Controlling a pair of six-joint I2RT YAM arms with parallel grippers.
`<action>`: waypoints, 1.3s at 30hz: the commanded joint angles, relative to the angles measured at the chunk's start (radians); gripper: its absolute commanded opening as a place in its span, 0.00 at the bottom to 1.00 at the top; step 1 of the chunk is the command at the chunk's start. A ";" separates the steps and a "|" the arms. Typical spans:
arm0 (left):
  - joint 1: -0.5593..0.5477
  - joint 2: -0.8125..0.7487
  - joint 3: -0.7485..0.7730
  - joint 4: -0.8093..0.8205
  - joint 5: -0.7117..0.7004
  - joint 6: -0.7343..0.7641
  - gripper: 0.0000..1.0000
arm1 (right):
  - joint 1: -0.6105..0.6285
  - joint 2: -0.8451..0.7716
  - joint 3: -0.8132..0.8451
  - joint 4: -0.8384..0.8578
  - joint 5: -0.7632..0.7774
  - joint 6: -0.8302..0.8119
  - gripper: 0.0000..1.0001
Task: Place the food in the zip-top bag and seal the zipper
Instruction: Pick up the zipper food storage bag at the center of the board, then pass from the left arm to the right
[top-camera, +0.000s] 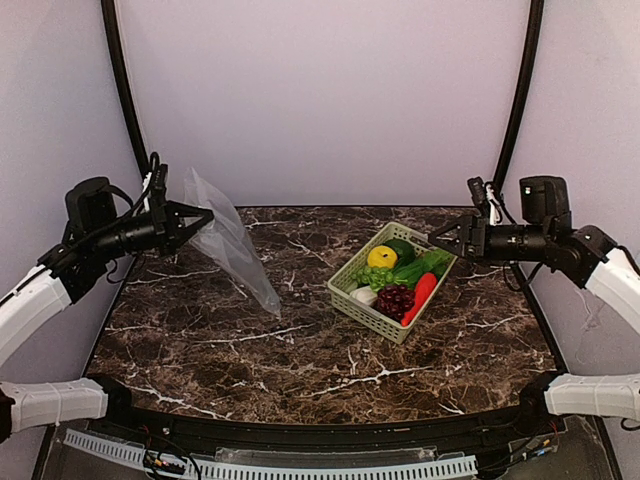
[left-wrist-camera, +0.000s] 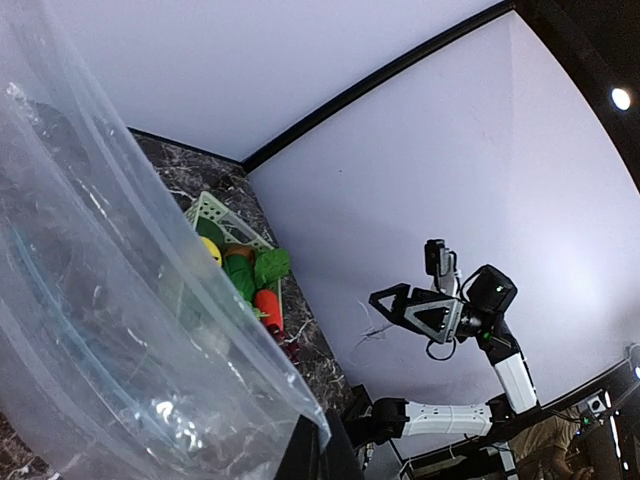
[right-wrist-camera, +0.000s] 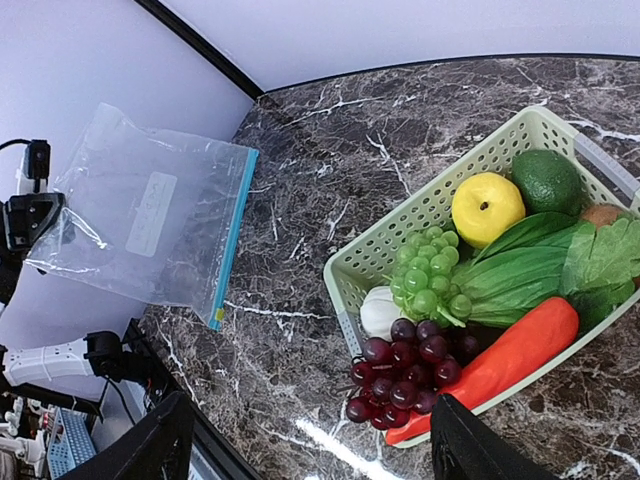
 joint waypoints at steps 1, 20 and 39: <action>-0.127 0.079 0.104 0.142 -0.111 -0.021 0.01 | 0.031 0.006 -0.025 0.048 0.052 0.021 0.78; -0.306 0.304 -0.262 0.466 -0.179 -0.024 0.01 | 0.034 -0.039 -0.126 0.062 0.061 0.037 0.78; -0.257 0.453 -0.483 0.687 -0.165 -0.080 0.01 | 0.396 -0.080 -0.392 0.311 0.067 0.310 0.65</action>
